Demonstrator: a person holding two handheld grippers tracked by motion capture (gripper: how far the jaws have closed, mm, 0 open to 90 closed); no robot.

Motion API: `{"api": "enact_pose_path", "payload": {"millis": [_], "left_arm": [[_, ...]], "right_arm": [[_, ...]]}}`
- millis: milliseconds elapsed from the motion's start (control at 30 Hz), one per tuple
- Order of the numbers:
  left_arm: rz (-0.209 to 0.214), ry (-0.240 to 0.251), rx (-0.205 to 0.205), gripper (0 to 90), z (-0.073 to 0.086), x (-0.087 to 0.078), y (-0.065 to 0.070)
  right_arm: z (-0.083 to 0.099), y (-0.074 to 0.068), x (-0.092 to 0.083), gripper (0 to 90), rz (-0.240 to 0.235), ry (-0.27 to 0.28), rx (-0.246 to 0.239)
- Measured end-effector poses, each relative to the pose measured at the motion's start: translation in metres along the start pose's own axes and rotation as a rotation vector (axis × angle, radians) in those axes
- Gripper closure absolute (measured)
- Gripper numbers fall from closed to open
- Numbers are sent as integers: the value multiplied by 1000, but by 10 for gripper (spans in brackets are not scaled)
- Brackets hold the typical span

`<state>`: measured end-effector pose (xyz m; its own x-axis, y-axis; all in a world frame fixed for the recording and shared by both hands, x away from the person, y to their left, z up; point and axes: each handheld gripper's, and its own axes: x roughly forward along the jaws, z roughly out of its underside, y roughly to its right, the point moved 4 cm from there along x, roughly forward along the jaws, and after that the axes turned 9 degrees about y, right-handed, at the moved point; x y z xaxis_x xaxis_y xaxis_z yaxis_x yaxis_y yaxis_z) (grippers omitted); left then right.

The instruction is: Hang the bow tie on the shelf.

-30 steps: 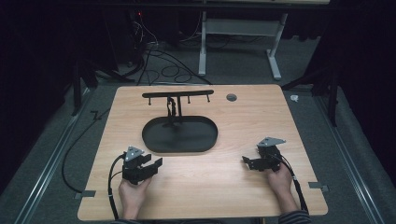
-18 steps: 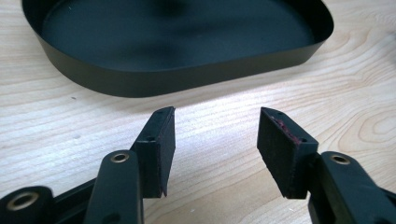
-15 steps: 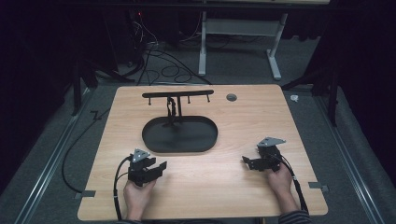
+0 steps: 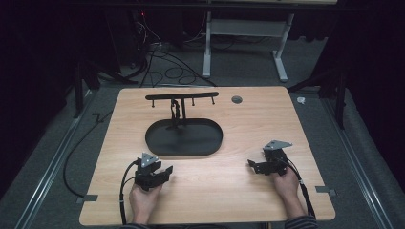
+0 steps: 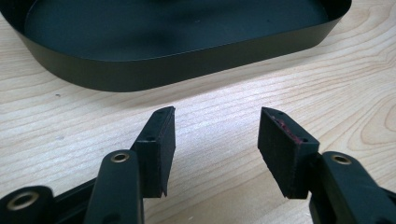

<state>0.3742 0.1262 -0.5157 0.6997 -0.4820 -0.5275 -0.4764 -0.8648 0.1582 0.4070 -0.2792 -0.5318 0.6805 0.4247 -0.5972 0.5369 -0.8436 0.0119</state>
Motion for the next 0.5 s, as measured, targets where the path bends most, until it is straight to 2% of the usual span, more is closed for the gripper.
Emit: {"api": "enact_pose_path", "payload": {"millis": [233, 333, 500], "left_arm": [[-6, -1, 27, 468, 4, 6, 2], [-13, -17, 24, 467, 7, 9, 2], [-33, -20, 60, 464, 9, 12, 3]], "right_arm": [[0, 0, 0, 144, -2, 1, -5], [0, 0, 0, 144, -1, 1, -5], [0, 0, 0, 144, -2, 0, -4]]}}
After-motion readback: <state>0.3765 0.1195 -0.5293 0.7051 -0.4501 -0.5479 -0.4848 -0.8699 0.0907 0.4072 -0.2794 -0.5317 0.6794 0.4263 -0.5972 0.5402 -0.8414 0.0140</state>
